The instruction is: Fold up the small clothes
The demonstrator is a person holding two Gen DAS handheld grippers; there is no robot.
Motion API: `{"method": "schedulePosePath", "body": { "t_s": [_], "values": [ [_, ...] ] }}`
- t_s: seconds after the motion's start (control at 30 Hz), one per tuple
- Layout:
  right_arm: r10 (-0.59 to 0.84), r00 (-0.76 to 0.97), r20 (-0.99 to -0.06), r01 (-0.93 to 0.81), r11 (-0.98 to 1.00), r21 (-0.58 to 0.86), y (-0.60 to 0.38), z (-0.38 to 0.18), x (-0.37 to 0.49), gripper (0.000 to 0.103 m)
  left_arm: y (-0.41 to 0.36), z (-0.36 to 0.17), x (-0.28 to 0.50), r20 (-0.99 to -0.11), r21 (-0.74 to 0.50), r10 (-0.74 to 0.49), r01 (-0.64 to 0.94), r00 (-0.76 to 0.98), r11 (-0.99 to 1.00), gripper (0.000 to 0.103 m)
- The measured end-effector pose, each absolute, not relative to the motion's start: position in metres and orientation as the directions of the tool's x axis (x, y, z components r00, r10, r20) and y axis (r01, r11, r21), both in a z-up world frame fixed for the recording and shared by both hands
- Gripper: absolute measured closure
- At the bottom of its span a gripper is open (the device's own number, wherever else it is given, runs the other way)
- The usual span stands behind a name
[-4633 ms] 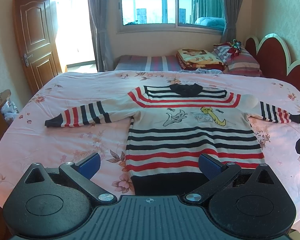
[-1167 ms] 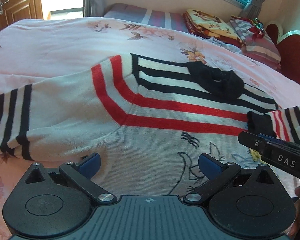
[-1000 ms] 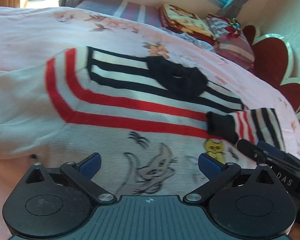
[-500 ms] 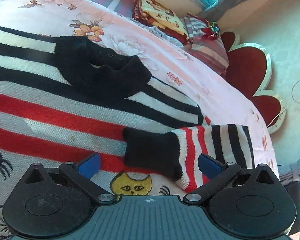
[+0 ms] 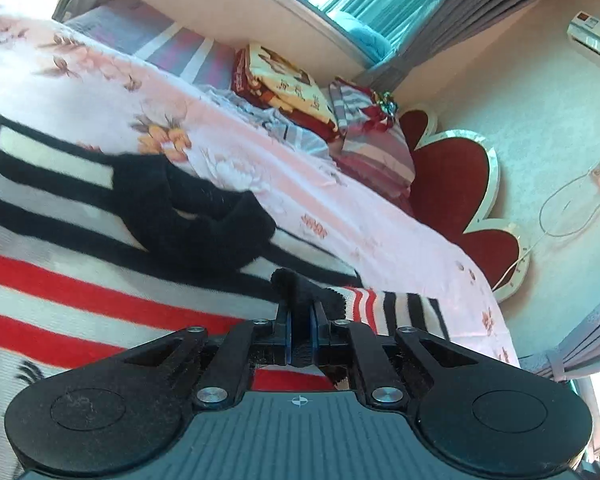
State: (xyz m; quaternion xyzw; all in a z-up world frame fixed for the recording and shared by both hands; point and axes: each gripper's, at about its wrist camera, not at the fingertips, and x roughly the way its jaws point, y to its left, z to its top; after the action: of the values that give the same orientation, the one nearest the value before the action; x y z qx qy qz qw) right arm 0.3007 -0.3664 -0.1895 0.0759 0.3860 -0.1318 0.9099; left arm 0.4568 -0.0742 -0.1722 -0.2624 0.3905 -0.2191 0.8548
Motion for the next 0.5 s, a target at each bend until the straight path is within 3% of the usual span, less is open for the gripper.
{"method": "schedulePosePath", "body": {
  "t_s": [0.23,0.3,0.33,0.37,0.5],
  "values": [
    [-0.126,0.686,-0.717,0.243,0.968,0.063,-0.349,-0.188,0.321,0.036,0.010,-0.152,0.442,-0.576,-0.543,-0.485,0.135,0.658,0.829,0.095],
    [-0.104,0.683,-0.723,0.217,0.974,0.065,-0.341,-0.190,0.328,0.046,0.033,-0.162,0.438,-0.604,-0.523,-0.441,0.088,0.664,0.848,0.103],
    [-0.093,0.678,-0.730,0.207,0.976,0.068,-0.338,-0.192,0.332,0.061,0.042,-0.168,0.437,-0.618,-0.516,-0.423,0.064,0.662,0.854,0.103],
    [-0.088,0.672,-0.736,0.201,0.977,0.066,-0.335,-0.195,0.334,0.070,0.049,-0.176,0.436,-0.634,-0.509,-0.402,0.035,0.661,0.860,0.103],
    [-0.126,0.653,-0.747,0.230,0.973,0.036,-0.337,-0.203,0.336,0.076,0.049,-0.207,0.436,-0.693,-0.515,-0.407,-0.015,0.595,0.857,0.103]
  ]
}}
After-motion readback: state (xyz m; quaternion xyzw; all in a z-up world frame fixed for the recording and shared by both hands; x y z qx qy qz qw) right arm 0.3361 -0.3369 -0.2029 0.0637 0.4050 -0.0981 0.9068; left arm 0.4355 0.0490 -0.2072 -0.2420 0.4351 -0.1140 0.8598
